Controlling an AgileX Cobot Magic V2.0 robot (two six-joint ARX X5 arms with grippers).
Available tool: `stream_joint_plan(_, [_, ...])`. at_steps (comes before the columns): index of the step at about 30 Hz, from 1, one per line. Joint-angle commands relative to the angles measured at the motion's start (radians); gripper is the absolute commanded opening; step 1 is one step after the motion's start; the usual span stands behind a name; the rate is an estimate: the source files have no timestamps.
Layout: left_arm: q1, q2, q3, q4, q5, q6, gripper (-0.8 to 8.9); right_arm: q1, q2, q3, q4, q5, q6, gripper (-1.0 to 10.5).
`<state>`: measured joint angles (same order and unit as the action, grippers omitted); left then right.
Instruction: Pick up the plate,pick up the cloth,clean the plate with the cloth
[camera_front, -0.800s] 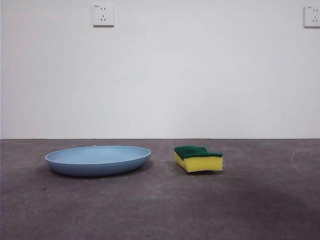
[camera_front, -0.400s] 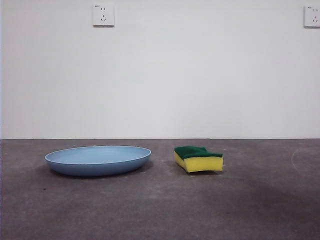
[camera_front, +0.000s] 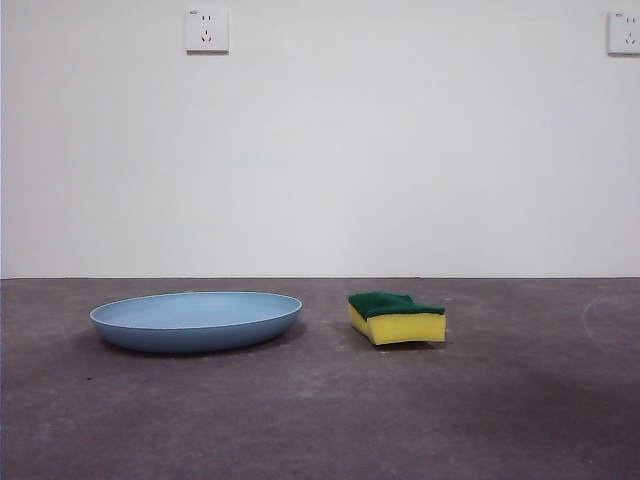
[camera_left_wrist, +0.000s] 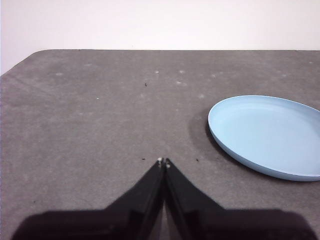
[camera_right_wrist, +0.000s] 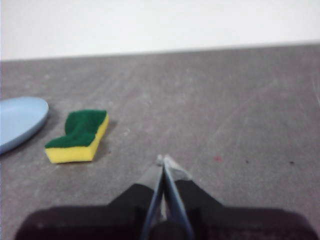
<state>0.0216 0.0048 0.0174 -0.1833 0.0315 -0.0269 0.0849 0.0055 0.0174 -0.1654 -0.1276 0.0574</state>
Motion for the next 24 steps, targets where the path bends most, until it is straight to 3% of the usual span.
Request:
stream_joint_plan(1, [0.004,-0.003,-0.014,0.003,-0.002,-0.003,-0.03,0.001,-0.001,-0.011,-0.011,-0.002,0.053,0.0])
stream_joint_plan(4, [0.004,-0.003,-0.014,0.002,-0.002,-0.003,-0.03,0.001,-0.001,-0.011,-0.011,-0.001,0.088,0.0])
stream_joint_plan(24, [0.004,-0.003,-0.014,0.003,-0.002,-0.003,-0.03,0.001,0.001,-0.011,-0.010,0.028,0.084,0.0])
